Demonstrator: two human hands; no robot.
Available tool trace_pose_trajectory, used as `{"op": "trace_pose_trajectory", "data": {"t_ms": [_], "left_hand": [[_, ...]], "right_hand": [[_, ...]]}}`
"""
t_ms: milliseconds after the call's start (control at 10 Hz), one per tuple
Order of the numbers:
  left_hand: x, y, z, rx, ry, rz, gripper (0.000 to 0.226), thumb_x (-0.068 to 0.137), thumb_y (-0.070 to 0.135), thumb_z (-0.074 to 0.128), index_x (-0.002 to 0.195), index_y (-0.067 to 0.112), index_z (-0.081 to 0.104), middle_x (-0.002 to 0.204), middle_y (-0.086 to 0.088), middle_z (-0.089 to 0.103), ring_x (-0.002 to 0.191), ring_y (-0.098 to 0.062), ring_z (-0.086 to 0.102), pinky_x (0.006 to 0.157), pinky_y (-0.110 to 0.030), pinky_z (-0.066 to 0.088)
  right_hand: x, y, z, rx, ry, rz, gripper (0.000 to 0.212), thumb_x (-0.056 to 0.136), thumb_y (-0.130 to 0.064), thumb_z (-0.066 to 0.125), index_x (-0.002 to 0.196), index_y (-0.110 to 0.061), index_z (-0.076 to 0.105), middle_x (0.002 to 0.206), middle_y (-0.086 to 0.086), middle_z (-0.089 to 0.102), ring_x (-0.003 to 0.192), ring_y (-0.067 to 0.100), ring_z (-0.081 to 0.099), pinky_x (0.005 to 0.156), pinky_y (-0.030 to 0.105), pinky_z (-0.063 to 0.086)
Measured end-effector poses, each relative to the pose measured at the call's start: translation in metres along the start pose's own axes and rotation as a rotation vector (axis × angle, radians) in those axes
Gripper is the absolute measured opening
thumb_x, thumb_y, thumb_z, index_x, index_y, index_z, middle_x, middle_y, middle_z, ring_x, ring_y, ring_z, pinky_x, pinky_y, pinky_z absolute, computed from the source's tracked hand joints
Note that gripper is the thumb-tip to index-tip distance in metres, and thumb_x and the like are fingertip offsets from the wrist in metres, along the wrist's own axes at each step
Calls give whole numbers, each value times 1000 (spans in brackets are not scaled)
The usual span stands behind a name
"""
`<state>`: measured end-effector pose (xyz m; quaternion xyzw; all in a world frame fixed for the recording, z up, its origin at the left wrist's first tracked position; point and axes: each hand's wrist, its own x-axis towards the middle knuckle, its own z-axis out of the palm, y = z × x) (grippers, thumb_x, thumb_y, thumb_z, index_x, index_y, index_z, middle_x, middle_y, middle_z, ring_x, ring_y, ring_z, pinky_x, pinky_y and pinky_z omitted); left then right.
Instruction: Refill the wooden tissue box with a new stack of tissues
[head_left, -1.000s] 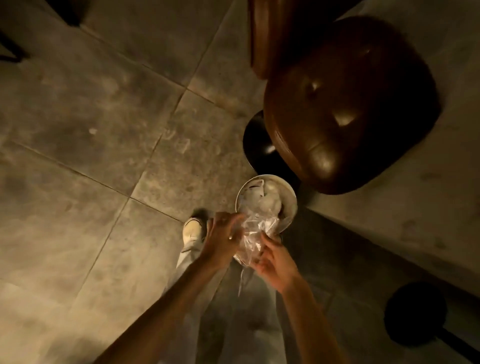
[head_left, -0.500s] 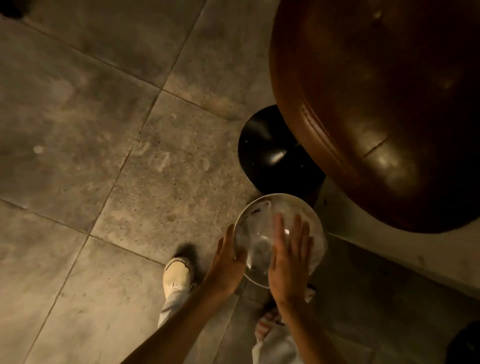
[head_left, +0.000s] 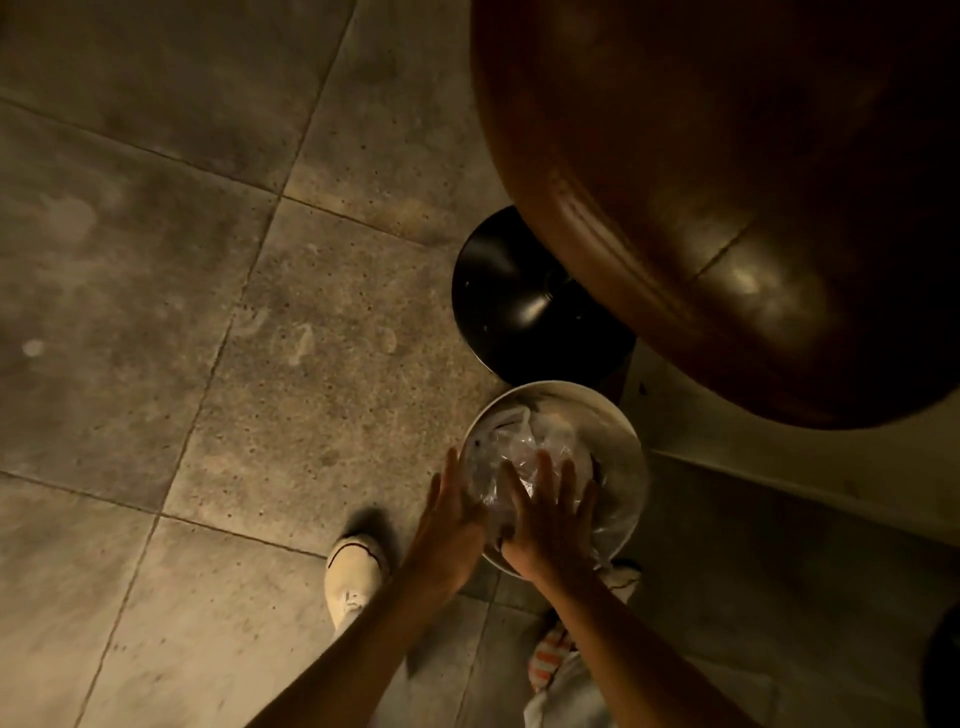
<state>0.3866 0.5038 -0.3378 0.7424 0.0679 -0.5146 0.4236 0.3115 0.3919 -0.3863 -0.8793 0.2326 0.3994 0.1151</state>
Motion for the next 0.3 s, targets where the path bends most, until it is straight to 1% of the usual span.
{"op": "trace_pose_trajectory", "data": {"t_ms": [100, 200, 300], "left_hand": [[-22, 7, -9, 199, 29, -33, 65, 99, 36, 49, 155, 28, 17, 161, -6, 25, 145, -30, 30, 110, -38, 33], [-48, 30, -22, 409, 9, -8, 45, 101, 28, 47, 145, 22, 39, 150, -4, 45, 137, -23, 43, 101, -28, 37], [-95, 61, -41, 571, 17, 30, 36, 102, 27, 45, 137, 22, 47, 139, -3, 54, 127, -19, 52, 92, -22, 38]], "right_hand": [[-19, -1, -26, -6, -22, 1, 98, 85, -52, 63, 153, -43, -8, 164, 11, -16, 149, 39, -17, 115, 62, -9], [-47, -1, -66, 82, -83, 34, 94, 90, -37, 62, 153, -42, -8, 164, 10, -13, 150, 35, -13, 120, 57, 0], [-91, -5, -107, 136, -75, 0, 82, 94, -26, 57, 155, -36, 4, 166, 8, -1, 152, 33, -4, 122, 52, 9]]}}
